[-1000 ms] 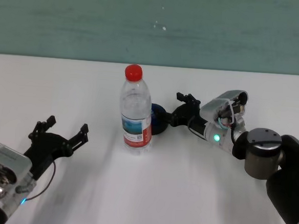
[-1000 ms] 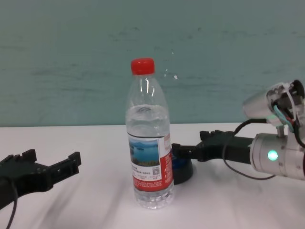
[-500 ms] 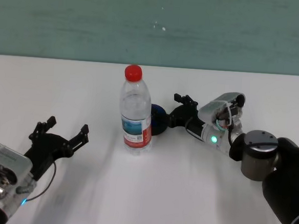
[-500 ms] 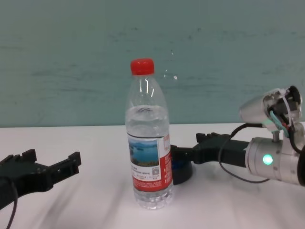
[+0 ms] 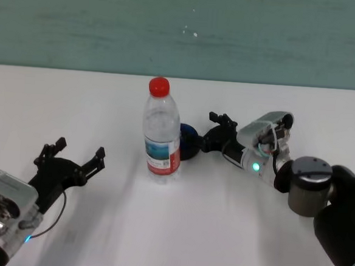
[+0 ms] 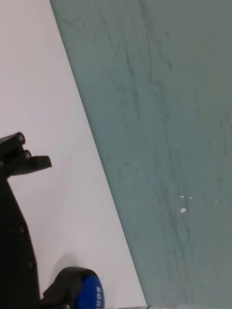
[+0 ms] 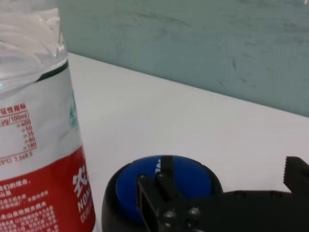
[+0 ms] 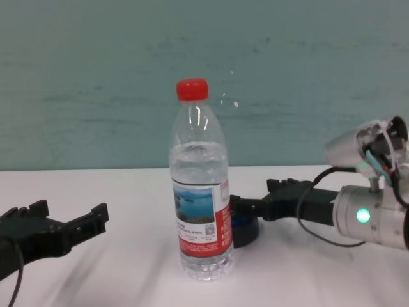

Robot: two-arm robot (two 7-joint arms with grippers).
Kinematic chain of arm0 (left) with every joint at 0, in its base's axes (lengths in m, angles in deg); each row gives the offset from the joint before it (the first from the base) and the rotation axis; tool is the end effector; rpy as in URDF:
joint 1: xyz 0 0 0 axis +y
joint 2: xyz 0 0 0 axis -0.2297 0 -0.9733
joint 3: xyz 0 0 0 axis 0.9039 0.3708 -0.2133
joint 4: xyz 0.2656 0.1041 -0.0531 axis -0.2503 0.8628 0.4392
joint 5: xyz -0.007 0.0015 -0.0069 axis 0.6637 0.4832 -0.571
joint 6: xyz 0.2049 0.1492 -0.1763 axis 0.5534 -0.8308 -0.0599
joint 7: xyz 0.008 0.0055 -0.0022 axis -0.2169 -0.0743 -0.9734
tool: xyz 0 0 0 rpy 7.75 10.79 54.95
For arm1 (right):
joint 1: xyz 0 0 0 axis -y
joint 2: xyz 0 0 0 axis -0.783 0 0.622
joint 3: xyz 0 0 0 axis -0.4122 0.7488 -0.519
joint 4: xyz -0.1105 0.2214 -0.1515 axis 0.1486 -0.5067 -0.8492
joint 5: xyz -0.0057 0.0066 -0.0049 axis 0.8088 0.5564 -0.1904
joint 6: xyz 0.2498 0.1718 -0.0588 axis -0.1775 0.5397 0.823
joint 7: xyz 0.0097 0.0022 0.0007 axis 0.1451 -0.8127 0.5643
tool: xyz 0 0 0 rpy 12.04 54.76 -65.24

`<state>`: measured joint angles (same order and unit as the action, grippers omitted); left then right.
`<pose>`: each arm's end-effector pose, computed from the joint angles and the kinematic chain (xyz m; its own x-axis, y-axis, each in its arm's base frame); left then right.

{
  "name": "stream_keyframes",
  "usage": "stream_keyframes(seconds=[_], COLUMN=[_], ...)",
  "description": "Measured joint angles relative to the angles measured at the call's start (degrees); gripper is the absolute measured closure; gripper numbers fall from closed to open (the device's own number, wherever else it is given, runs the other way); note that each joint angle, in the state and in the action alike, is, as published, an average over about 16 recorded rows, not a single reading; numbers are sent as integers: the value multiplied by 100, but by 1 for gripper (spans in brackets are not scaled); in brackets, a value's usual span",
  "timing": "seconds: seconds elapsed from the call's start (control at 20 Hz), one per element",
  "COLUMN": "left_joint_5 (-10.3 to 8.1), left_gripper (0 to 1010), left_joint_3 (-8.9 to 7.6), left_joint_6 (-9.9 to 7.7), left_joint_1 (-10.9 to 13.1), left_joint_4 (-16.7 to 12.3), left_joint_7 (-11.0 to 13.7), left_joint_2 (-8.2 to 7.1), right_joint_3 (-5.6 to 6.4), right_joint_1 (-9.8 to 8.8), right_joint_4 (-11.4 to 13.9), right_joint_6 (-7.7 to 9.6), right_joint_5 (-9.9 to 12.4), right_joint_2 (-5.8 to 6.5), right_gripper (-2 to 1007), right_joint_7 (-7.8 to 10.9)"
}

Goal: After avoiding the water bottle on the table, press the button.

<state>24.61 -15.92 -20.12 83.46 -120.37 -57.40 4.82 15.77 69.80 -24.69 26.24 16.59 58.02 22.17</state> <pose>0.2927 0.0482 -0.3080 0.3424 0.9173 0.2034 -0.9395 0.3327 0.0809 0.4626 0.0280 -0.2958 0.6494 -0.7594 0.0392 0.7520 0.6338 -0.1811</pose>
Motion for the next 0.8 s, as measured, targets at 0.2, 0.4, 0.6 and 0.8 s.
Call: stream_keyframes(seconds=[0.2, 0.4, 0.6, 0.8], left_joint_5=[0, 0, 0, 0], left_gripper=[10, 10, 10, 10], left_joint_3=[0, 0, 0, 0], left_joint_6=[0, 0, 0, 0], left_joint_1=[0, 0, 0, 0], left_joint_4=[0, 0, 0, 0], left_joint_7=[0, 0, 0, 0], left_joint_2=[0, 0, 0, 0], right_joint_3=[0, -7, -16, -5], right_joint_1=[-144, -301, -466, -656], right_joint_4=[435, 924, 1404, 1837], right_joint_6=[94, 199, 301, 385], right_joint_5=[-48, -101, -149, -180], right_joint_2=[87, 182, 272, 361], right_gripper=[1, 1, 1, 1], right_joint_7=[-94, -194, -288, -377])
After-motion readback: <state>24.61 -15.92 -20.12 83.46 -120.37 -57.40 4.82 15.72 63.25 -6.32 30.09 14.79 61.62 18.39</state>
